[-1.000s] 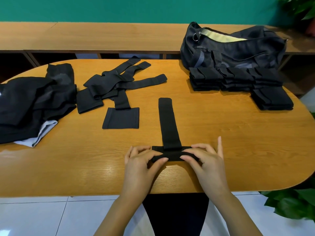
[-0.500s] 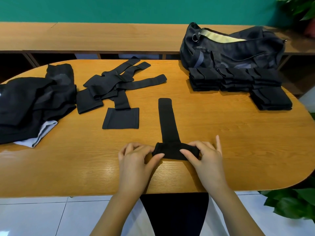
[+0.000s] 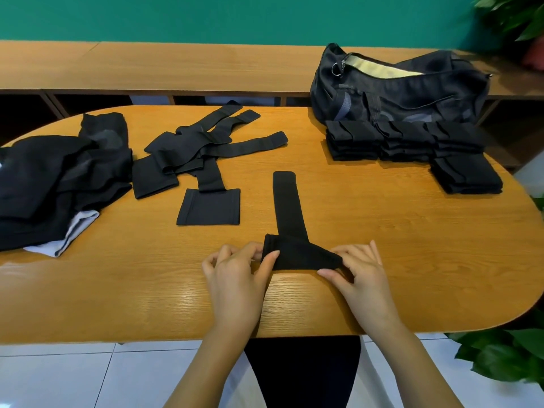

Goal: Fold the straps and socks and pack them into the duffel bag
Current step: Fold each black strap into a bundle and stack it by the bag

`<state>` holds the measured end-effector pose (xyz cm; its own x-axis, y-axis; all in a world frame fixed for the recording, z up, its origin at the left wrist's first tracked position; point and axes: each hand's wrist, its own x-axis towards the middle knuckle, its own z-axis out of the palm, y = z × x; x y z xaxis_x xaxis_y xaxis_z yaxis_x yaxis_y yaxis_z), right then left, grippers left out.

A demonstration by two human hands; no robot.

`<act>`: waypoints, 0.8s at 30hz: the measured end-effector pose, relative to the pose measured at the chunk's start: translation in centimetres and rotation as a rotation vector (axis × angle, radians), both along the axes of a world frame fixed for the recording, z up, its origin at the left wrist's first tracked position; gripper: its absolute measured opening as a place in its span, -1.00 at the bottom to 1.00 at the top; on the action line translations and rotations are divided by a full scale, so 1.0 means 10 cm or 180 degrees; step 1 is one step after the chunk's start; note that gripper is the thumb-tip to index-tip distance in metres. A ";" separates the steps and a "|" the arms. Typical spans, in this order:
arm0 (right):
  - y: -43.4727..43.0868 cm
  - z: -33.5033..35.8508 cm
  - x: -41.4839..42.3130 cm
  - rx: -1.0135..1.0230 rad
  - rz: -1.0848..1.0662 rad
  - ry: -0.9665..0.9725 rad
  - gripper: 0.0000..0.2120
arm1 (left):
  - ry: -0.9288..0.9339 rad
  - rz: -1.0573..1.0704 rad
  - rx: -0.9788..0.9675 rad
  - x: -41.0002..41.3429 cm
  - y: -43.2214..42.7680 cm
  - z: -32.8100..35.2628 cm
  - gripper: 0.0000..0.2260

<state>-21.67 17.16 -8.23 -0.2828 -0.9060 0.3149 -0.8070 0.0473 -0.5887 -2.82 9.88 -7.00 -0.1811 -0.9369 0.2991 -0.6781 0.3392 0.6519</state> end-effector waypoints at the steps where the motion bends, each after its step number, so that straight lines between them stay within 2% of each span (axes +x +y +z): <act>1: -0.01 0.00 0.00 -0.0006 -0.0055 0.0030 -0.52 | 0.0017 -0.0033 0.0021 0.00 -0.01 0.00 -0.62; 4: -0.05 0.07 0.03 0.0065 -0.0232 0.0103 -0.49 | 0.0058 -0.0239 0.0127 0.03 -0.02 -0.02 -0.59; 7: -0.07 0.14 0.08 -0.0016 -0.0335 0.0204 -0.53 | 0.0176 -0.0363 0.0201 0.07 -0.03 -0.05 -0.66; 11: -0.13 0.17 0.15 -0.0322 -0.0551 0.0346 -0.68 | 0.0232 -0.0148 0.0122 0.05 -0.05 -0.03 -0.61; 13: -0.16 0.16 0.17 -0.0245 -0.0751 0.0317 -0.70 | 0.0208 -0.0019 0.0053 0.02 -0.06 0.00 -0.57; 20: -0.23 0.11 0.15 0.0285 -0.0836 0.0200 -0.48 | -0.0394 0.0040 0.0185 0.00 -0.12 0.02 -0.46; 22: -0.21 0.10 0.14 0.0208 -0.0836 0.0363 -0.49 | -0.0489 -0.0105 0.0071 0.00 -0.13 0.03 -0.54; 24: -0.16 0.11 0.12 0.0012 -0.0521 0.0461 -0.58 | -0.0512 -0.0426 -0.0270 0.03 -0.13 0.01 -0.70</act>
